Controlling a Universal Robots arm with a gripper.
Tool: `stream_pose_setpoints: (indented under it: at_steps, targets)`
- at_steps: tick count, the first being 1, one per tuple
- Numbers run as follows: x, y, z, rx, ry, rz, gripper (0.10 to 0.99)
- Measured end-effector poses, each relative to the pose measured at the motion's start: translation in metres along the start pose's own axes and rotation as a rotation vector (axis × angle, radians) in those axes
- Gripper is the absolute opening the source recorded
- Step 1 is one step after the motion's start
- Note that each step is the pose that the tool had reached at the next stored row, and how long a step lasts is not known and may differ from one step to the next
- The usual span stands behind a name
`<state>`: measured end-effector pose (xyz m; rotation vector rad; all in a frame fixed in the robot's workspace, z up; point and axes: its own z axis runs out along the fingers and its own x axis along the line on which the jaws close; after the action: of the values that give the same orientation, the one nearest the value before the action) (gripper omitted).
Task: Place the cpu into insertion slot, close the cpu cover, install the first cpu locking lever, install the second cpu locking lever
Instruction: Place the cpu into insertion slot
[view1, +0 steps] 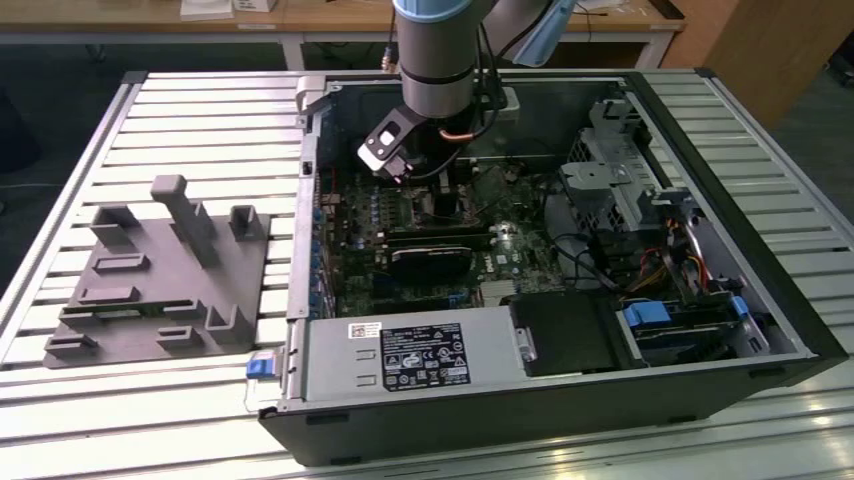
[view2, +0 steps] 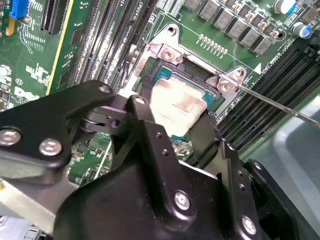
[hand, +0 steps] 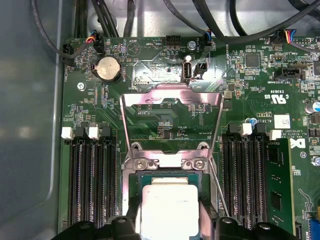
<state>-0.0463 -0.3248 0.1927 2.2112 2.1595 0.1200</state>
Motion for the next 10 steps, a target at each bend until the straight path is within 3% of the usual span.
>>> stream_pose_setpoints:
  at_steps: [1,2,10]
  targets:
    - [0.0,0.0,0.0,0.0,0.0,0.0,0.549]
    - [0.0,0.0,0.0,0.0,0.0,0.0,0.612]
    - [0.0001,0.0005,-0.0058,0.0,-0.0001,0.0,0.612]
